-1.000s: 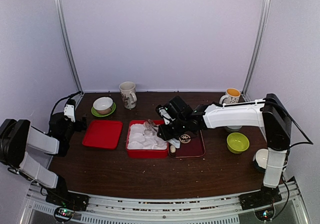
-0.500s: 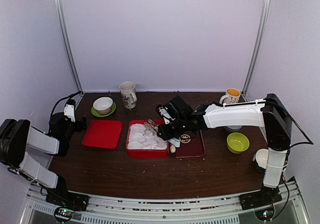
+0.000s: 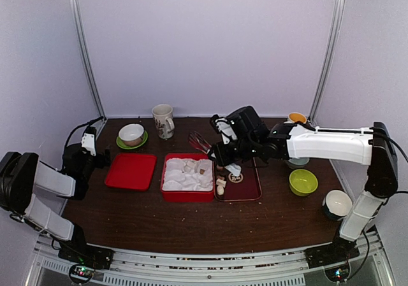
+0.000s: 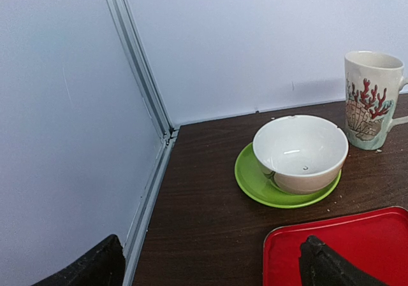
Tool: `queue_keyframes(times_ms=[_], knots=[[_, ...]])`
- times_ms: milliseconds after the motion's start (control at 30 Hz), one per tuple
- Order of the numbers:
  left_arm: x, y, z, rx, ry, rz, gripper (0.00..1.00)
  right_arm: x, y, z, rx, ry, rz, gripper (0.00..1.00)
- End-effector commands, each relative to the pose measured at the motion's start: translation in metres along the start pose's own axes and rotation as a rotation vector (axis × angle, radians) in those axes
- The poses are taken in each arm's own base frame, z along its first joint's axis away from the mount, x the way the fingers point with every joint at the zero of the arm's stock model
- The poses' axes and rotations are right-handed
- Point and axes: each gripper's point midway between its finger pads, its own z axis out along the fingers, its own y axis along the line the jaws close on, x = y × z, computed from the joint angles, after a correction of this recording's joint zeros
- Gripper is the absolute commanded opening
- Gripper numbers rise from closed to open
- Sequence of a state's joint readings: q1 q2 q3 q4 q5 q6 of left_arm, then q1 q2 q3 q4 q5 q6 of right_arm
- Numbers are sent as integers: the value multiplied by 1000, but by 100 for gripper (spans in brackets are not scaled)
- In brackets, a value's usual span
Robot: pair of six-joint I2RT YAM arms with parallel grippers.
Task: Pack the chocolate
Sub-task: Place the fake chocolate in the empty pocket of the box, then adjust the fake chocolate on the plate.
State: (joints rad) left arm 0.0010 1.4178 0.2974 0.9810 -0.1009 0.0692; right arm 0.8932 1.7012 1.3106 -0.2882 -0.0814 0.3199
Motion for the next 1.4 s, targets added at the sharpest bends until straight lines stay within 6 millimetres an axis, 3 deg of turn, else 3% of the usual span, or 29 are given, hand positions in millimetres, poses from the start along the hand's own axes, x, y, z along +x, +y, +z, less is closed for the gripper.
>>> queue_keyframes(times_ms=[0,300,667,967,1367], knots=[[-19,8,2,-29,-70,-10,98,-4,-9,-17,18,-36,-22,33],[-19,8,2,-28,-70,-10,98,49,-37,-43,99,47,-7,32],[-20,9,2,-29,-72,-11,98,68,-48,-55,128,66,36,32],[-19,8,2,-28,-70,-11,98,117,-67,-70,182,149,69,32],[-20,9,2,-30,-71,-11,98,120,-70,-82,196,146,76,32]])
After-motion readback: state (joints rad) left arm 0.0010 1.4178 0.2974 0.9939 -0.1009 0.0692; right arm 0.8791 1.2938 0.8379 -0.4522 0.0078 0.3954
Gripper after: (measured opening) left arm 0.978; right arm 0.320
